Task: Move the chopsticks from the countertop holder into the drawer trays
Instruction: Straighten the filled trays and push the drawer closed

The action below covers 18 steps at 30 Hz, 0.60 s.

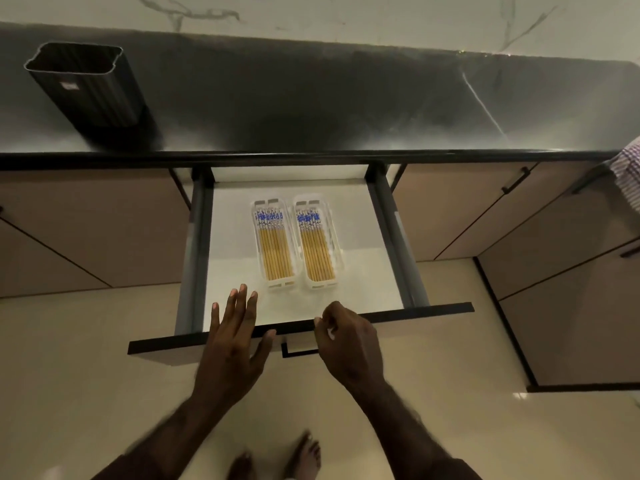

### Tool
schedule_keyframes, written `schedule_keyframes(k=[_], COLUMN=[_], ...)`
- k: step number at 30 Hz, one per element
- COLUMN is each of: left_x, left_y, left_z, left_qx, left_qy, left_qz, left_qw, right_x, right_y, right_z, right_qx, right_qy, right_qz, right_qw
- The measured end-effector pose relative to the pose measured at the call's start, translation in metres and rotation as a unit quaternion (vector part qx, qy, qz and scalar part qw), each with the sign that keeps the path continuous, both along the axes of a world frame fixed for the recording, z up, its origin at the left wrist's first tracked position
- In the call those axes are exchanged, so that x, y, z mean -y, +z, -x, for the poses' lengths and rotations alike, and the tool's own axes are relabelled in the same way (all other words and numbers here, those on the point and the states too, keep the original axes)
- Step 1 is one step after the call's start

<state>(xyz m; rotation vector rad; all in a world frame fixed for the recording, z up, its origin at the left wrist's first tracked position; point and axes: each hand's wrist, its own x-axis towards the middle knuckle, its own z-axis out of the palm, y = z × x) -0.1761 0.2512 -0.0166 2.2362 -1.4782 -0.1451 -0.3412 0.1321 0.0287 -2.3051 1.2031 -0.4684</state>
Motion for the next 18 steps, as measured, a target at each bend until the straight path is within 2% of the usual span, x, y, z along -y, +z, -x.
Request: schedule_keyframes(k=[5,10,12,18], left_x=[-0.024,-0.059,-0.070,-0.074], left_y=[-0.012,-0.037,-0.047,-0.061], left_z=[-0.004,0.003,0.009,0.011], left_qx=[0.012,0.031,0.027,0.028], left_qy=[-0.026,-0.089,-0.106,-0.084], left_qz=[0.012,0.008,0.011,0.002], left_qw=[1.000,0.996,0.994,0.996], right_x=[-0.030,-0.042,-0.043,-0.044], right_y=[-0.036,-0.070,-0.080,-0.103], right_z=[0.002,-0.001,-0.003,-0.003], right_qx=[-0.036,-0.130,-0.162,-0.235], right_qy=[0.013,0.004,0.008,0.039], right_qz=[-0.016,-0.027,-0.067,-0.077], right_qw=[0.999,0.991,0.984,0.968])
